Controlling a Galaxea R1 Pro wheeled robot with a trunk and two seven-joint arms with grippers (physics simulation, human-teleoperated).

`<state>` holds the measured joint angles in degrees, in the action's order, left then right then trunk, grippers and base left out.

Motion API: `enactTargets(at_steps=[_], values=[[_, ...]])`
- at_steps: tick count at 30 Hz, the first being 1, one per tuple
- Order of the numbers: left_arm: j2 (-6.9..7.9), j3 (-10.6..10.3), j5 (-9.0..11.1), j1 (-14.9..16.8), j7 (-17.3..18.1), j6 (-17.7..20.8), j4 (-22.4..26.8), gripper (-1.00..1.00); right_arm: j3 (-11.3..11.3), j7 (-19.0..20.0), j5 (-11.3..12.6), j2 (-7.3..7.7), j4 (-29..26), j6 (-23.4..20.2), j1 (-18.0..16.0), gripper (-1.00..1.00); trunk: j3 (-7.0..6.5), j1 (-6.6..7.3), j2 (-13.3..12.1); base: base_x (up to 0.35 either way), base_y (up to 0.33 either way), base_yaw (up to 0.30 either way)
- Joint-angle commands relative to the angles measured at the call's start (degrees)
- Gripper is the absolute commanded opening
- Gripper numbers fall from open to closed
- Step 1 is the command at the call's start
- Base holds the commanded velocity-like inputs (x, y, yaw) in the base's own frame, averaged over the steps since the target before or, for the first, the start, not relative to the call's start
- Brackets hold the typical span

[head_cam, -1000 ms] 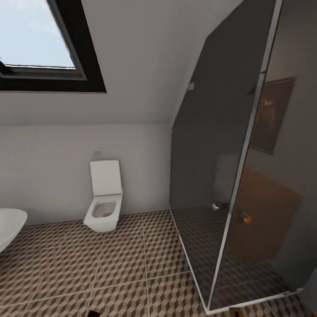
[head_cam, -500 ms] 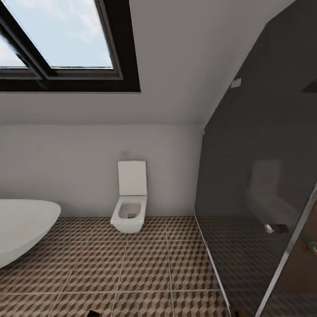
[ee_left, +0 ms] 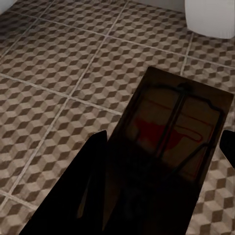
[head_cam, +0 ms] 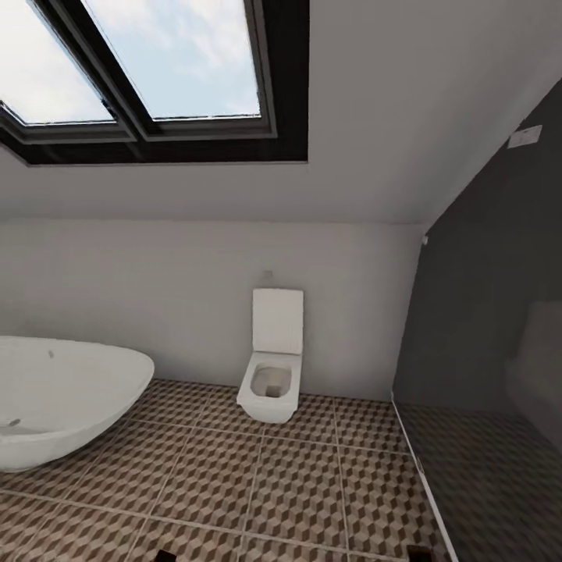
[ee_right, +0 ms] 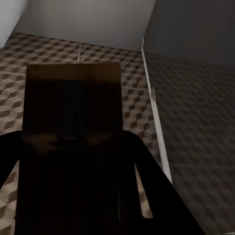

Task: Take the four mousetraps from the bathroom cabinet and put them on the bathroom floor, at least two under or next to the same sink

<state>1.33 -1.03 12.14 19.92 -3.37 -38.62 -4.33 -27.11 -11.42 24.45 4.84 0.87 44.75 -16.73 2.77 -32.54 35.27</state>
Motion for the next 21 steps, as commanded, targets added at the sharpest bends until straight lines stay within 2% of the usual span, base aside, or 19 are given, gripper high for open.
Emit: enactTargets(at_steps=[1, 6, 10, 14, 21], values=[[-0.02, -0.1, -0.1, 0.1, -0.2, -0.3, -0.2, -1.0, -0.5, -0.1, 0.3, -0.01, 0.1, 0.2, -0.1, -1.0, 0.11, -0.05, 0.1, 0.314, 0.029, 0.216], [-0.02, -0.1, -0.1, 0.1, -0.2, -0.3, -0.2, -1.0, -0.4, -0.1, 0.3, -0.01, 0.1, 0.2, -0.1, -1.0, 0.11, -0.05, 0.1, 0.318, 0.007, 0.007], [-0.02, -0.2, -0.1, 0.1, -0.2, -0.3, -0.2, -1.0, -0.4, -0.1, 0.2, -0.01, 0.1, 0.3, -0.1, -1.0, 0.11, -0.05, 0.1, 0.319, 0.041, -0.189], [-0.02, -0.1, -0.1, 0.1, -0.2, -0.3, -0.2, -1.0, -0.4, -0.1, 0.2, -0.01, 0.1, 0.3, -0.1, -1.0, 0.11, -0.05, 0.1, 0.284, 0.173, -0.195], [-0.02, -0.2, -0.1, 0.1, -0.2, -0.3, -0.2, -1.0, -0.3, -0.1, 0.2, -0.01, 0.1, 0.3, -0.1, -1.0, 0.11, -0.05, 0.1, 0.254, 0.232, -0.019]])
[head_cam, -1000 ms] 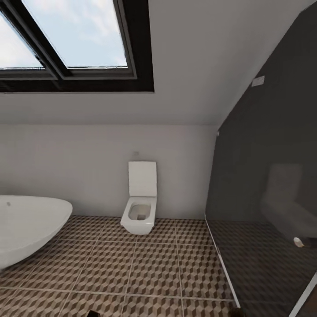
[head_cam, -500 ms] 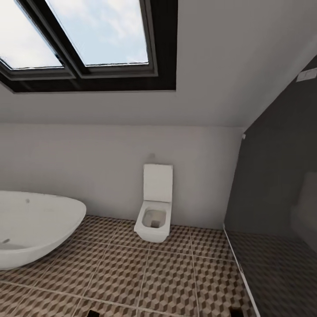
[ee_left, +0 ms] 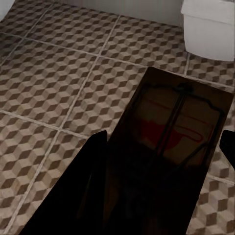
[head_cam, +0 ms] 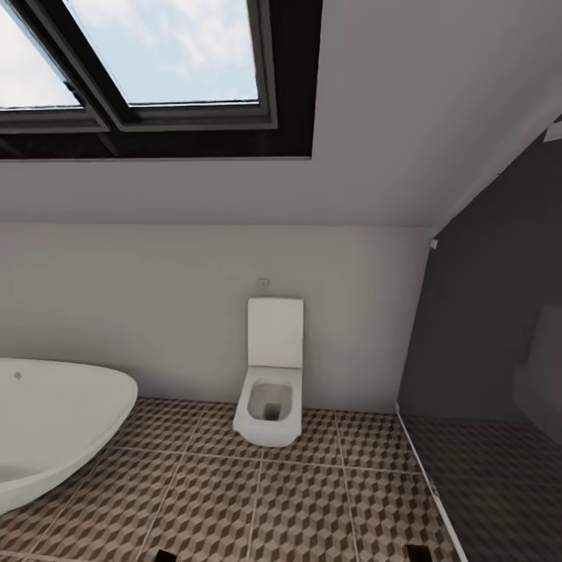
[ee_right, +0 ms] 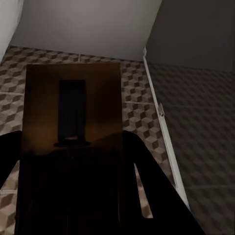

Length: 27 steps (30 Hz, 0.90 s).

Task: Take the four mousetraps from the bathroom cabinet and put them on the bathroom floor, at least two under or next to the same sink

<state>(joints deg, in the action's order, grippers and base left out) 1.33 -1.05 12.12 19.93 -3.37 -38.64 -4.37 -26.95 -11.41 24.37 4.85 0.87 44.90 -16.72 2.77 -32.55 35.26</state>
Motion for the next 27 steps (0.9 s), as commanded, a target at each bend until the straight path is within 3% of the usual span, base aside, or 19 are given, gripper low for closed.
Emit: enactTargets(at_steps=[1, 9, 18, 27], values=[[-0.01, -0.1, -0.1, 0.1, -0.2, -0.3, -0.2, -1.0, -0.5, -0.1, 0.3, -0.02, 0.1, 0.2, -0.1, -1.0, 0.11, -0.05, 0.1, 0.245, 0.246, -0.001], [-0.08, -0.1, -0.1, 0.1, -0.2, -0.3, -0.2, -1.0, -0.5, -0.1, 0.3, -0.02, 0.1, 0.2, -0.1, -1.0, 0.1, -0.05, 0.1, 0.25, 0.236, -0.016], [-0.1, -0.2, -0.1, 0.1, -0.2, -0.3, -0.2, -1.0, -0.5, -0.1, 0.3, -0.02, 0.1, 0.2, -0.1, -1.0, -0.04, -0.05, 0.1, 0.286, 0.126, -0.188], [-0.18, -0.2, -0.1, 0.1, -0.3, -0.3, -0.2, -1.0, -0.5, -0.1, 0.3, -0.02, 0.1, 0.2, -0.1, -1.0, -0.05, -0.05, 0.1, 0.051, 0.012, -0.026]])
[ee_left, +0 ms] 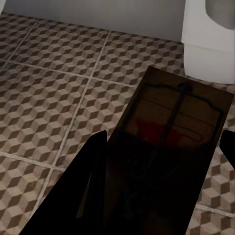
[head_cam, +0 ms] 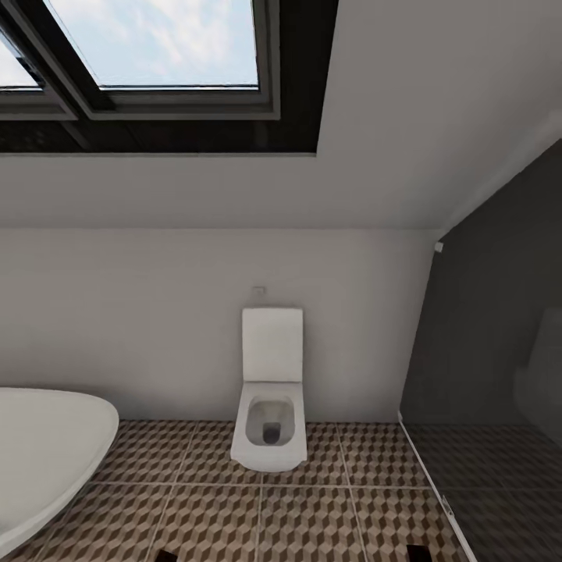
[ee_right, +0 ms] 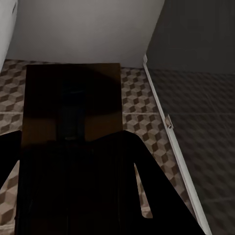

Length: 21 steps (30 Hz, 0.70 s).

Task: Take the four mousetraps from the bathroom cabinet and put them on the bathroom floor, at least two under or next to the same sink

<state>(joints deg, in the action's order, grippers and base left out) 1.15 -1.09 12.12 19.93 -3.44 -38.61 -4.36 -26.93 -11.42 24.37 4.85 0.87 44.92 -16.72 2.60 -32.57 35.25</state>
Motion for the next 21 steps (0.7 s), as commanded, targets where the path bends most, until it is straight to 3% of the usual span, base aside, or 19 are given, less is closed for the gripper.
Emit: enactTargets(at_steps=[1, 7, 21], values=[[-0.01, -0.1, -0.1, 0.1, -0.3, -0.3, -0.2, -1.0, -0.5, -0.1, 0.3, -0.01, 0.1, 0.2, -0.1, -1.0, 0.11, -0.02, 0.1, 0.004, 0.001, -0.002], [-0.01, -0.1, -0.1, 0.1, -0.2, -0.3, -0.2, -1.0, -0.5, -0.1, 0.3, -0.01, 0.1, 0.2, -0.1, -1.0, 0.11, -0.02, 0.1, 0.089, 0.066, -0.001], [0.01, -0.1, -0.1, 0.1, -0.2, -0.3, -0.2, -1.0, -0.6, -0.1, 0.3, -0.01, 0.1, 0.2, -0.1, -1.0, 0.11, -0.02, 0.1, 0.306, 0.049, -0.048]])
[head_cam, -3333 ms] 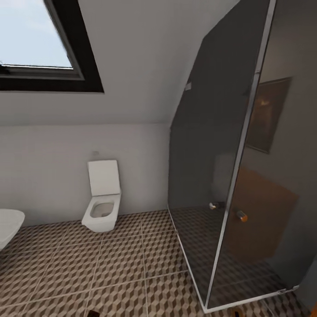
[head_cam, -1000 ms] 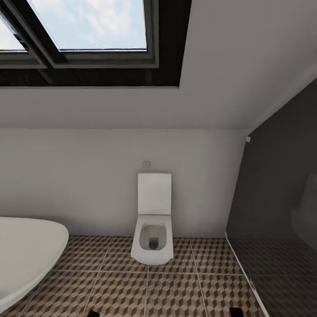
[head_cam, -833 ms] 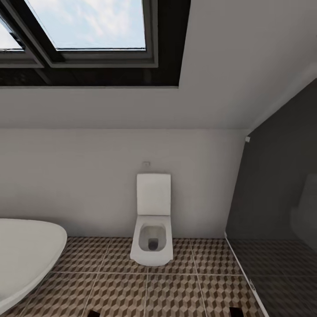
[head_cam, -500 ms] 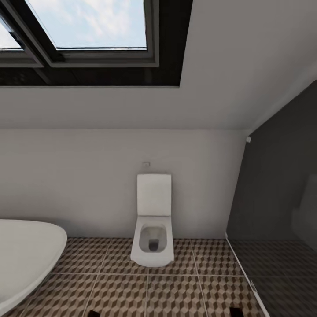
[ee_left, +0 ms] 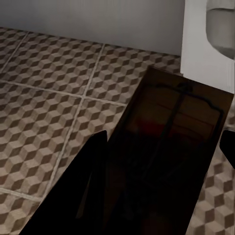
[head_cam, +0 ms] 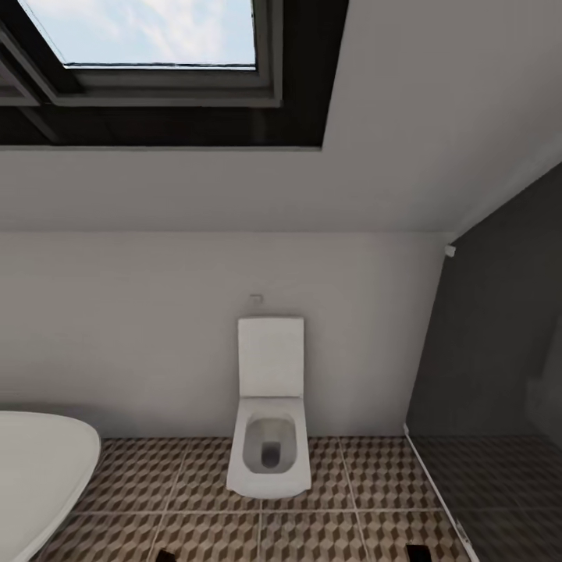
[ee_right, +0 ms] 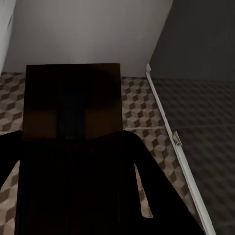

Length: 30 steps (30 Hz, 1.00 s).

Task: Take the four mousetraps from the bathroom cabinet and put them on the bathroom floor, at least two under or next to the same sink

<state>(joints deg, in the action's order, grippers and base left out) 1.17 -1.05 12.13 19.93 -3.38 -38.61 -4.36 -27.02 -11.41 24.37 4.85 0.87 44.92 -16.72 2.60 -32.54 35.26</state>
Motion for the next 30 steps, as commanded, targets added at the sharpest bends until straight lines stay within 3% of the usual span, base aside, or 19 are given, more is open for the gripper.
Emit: enactTargets(at_steps=[1, 9, 30], values=[[0.02, -0.1, -0.1, 0.1, -0.3, -0.3, -0.2, -1.0, -0.5, -0.1, 0.3, -0.02, 0.1, 0.2, -0.1, -1.0, 0.11, -0.05, 0.1, 0.322, 0.001, -0.003], [0.06, -0.2, -0.1, 0.1, -0.3, -0.3, -0.2, -1.0, -0.5, -0.1, 0.3, -0.02, 0.1, 0.2, -0.1, -1.0, 0.11, -0.05, 0.1, 0.232, 0.12, 0.0], [-0.03, -0.2, -0.1, 0.1, -0.3, -0.3, -0.2, -1.0, -0.5, -0.1, 0.4, -0.02, 0.1, 0.1, -0.1, -1.0, 0.11, -0.05, 0.1, 0.006, 0.02, 0.0]])
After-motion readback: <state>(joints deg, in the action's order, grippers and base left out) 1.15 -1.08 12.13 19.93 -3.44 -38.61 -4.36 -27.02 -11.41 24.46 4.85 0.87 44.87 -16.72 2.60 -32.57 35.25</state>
